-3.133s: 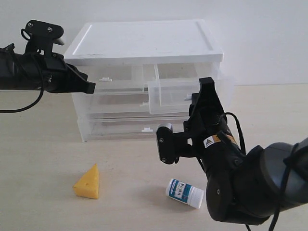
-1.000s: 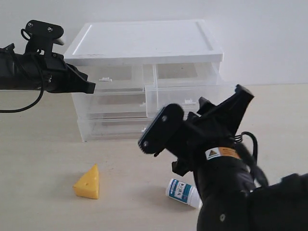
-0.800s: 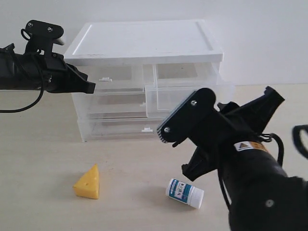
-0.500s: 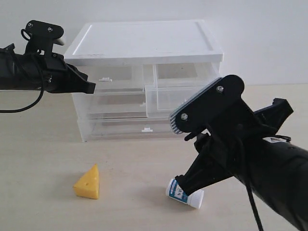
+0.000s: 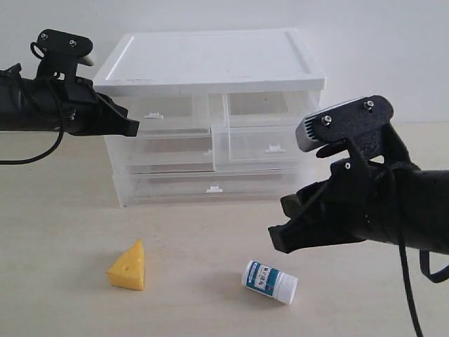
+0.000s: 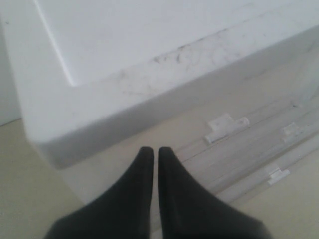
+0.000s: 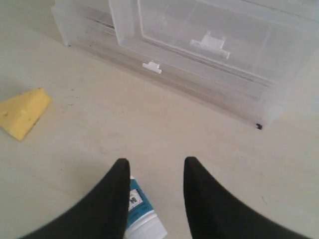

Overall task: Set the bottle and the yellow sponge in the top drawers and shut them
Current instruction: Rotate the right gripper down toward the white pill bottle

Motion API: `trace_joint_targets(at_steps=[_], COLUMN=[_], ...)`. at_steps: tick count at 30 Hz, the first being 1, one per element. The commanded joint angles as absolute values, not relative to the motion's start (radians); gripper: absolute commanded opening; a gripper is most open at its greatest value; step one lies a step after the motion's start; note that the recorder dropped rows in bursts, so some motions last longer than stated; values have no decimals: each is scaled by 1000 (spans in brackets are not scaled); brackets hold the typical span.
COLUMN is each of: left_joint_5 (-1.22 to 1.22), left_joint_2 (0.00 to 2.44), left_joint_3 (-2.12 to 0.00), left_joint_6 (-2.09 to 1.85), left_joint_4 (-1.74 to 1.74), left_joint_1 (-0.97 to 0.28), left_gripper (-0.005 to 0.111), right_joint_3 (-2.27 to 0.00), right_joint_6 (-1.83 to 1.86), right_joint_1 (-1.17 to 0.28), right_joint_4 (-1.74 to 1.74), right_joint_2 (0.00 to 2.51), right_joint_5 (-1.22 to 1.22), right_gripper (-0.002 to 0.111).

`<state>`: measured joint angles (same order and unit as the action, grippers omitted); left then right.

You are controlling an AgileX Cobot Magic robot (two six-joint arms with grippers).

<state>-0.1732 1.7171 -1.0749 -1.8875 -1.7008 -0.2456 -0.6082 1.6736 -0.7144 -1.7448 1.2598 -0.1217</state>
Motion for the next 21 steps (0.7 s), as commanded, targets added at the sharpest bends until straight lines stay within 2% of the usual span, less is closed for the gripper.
trace_joint_targets(at_steps=[1, 5, 11, 21], left_joint_5=[-184, -184, -184, -182], left_joint_2=[1717, 1717, 1717, 1717], left_joint_3=[-1081, -1081, -1081, -1081], left_joint_6=[-1885, -1885, -1885, -1885], left_joint_4=[-1703, -1703, -1703, -1701], left_joint_1=[-242, -242, -242, -242], left_gripper=[4, 4, 4, 4], right_joint_3=[-605, -607, -635, -715], right_joint_6=[1744, 1791, 1896, 1947], right_joint_1=[-679, -679, -679, -679], right_joint_4=[-1744, -1744, -1744, -1741], right_joint_2=[1320, 1433, 1533, 1641], right_joint_5=[-81, -25, -40, -103], right_gripper=[32, 34, 47, 47])
